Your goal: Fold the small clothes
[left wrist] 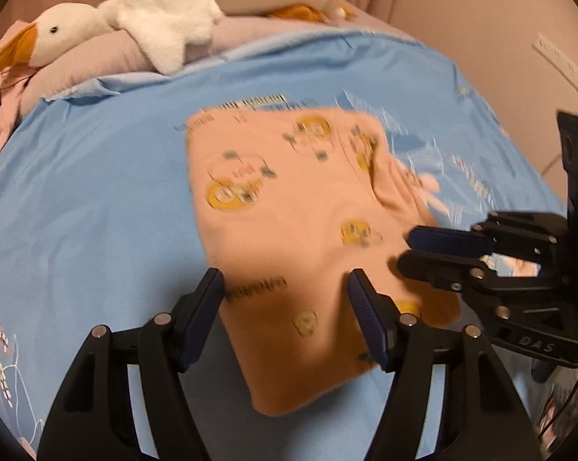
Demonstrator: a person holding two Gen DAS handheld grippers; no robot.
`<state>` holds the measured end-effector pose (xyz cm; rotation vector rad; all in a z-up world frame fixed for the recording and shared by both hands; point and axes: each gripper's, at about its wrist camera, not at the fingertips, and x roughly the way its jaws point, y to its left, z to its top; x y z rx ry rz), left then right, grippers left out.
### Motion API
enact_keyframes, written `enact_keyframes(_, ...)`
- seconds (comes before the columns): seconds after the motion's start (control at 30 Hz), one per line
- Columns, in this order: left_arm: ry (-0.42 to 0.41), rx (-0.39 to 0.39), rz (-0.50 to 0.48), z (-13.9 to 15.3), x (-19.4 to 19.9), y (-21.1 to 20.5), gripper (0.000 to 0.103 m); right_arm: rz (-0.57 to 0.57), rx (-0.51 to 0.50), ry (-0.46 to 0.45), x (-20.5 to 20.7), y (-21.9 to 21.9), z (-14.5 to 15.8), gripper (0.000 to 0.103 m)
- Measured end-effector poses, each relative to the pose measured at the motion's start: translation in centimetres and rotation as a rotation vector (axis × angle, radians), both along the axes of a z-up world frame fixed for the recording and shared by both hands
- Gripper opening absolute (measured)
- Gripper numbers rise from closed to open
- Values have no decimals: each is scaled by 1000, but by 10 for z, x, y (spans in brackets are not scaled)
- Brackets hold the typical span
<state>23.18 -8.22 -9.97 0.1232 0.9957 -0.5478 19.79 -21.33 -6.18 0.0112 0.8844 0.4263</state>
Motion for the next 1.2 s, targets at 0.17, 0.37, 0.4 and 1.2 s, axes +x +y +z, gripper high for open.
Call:
enact_keyframes(0.17, 1, 38, -8, -16, 1, -6, 70, -20, -30, 79, 6, 4, -30, 18)
enact_keyframes(0.37, 47, -86, 52, -1, 10, 22, 72, -48, 125, 115, 7, -16, -16, 28)
enact_keyframes(0.4, 52, -99, 73, 0, 12, 28, 73, -58, 181, 115, 5, -25, -12, 38)
enact_keyframes(1.2, 236, -390, 121, -25, 72, 21, 72, -185, 445, 222, 66, -69, -47, 69)
